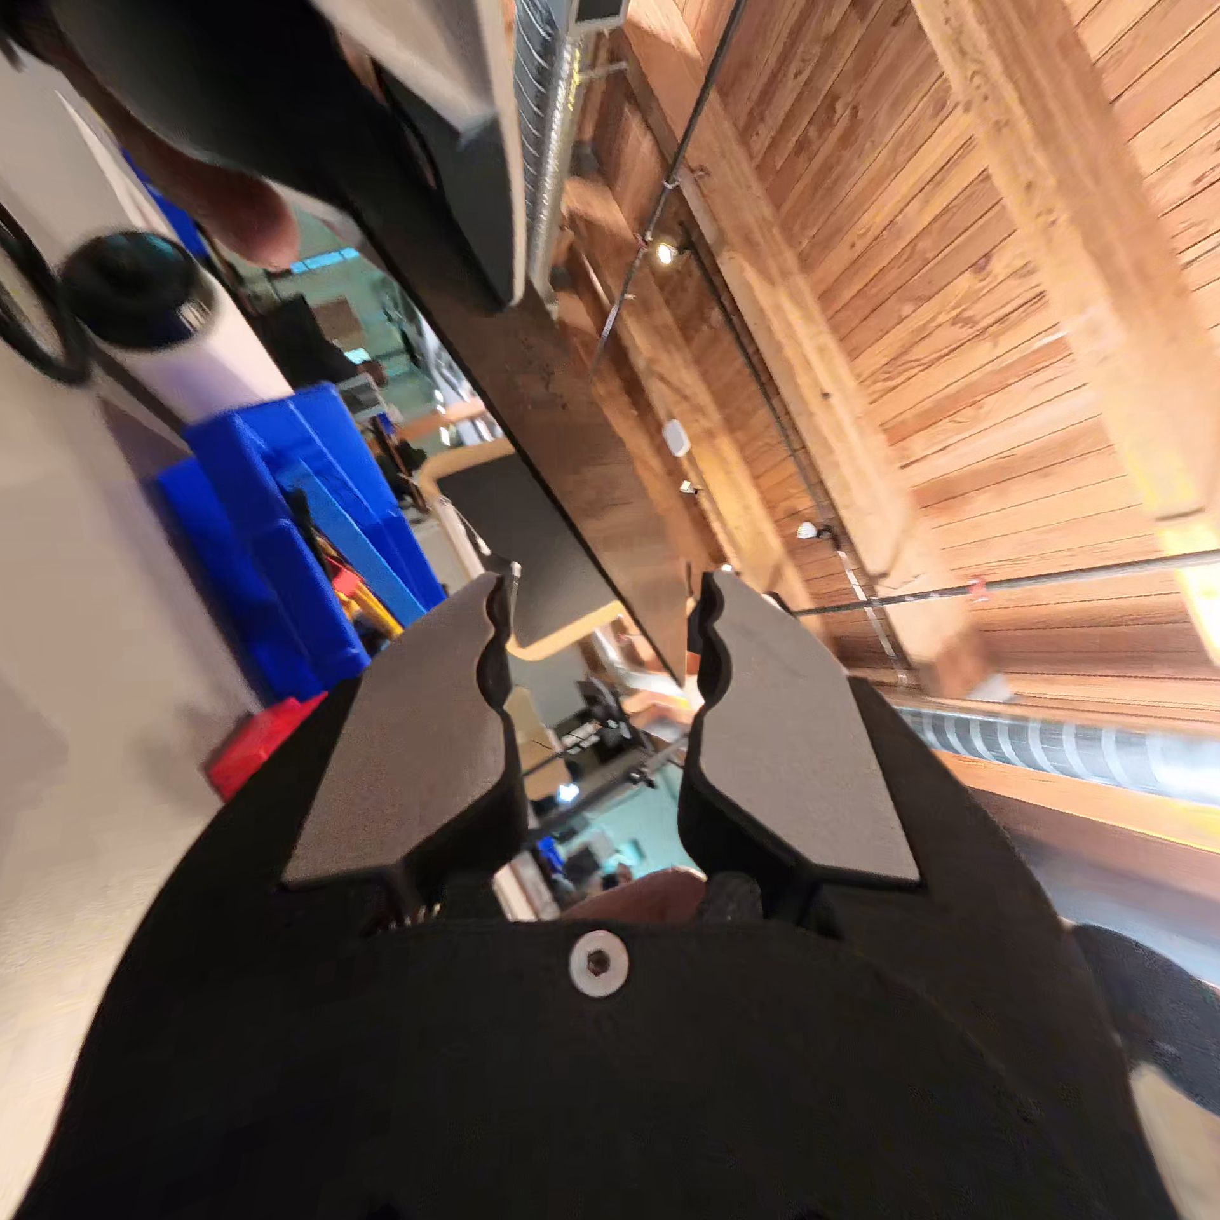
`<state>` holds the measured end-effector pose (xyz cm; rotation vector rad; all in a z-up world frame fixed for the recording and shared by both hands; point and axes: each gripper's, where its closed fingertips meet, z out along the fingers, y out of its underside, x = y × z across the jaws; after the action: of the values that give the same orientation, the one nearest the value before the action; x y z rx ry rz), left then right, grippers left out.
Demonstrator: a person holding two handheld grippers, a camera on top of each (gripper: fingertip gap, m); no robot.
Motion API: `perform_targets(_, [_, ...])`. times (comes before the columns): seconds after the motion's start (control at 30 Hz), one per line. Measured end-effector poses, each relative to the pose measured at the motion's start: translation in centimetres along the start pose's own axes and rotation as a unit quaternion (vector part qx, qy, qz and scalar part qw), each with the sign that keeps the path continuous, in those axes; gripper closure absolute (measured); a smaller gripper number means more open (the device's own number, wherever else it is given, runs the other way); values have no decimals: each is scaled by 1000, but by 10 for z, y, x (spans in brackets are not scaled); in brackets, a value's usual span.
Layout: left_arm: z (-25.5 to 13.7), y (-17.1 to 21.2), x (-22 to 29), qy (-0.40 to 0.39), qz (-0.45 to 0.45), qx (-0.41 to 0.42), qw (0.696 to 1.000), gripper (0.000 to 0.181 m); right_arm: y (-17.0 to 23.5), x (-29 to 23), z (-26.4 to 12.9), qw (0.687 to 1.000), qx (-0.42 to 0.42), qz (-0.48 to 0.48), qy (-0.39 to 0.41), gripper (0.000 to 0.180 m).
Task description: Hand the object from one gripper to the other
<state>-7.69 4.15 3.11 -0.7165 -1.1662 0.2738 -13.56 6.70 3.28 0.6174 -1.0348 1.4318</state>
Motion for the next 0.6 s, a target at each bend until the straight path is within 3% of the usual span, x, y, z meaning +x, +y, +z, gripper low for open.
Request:
perform_targets(0.2, [23,32,-6,4,-62,-31,998,178,18,1,4,996,-59,-60,42,132])
perform_targets(0.3, [31,45,-5,13,-85,-49,995,178,24,4,2,994,-73,-55,53,175])
perform_targets(0.33, [32,46,-6,11,-80,-50,996,178,27,3,3,995,-77,-52,44,176])
perform_targets(0.4, [34,45,1,30,-58,-58,996,161,33,-3,4,995,-90,-31,17,176])
perform_targets(0.53, [25,30,26,77,60,-59,993,102,44,-13,8,988,-119,89,-54,179])
perform_targets(0.6, [13,18,40,109,153,-29,982,92,45,-17,8,969,-129,183,-103,179])
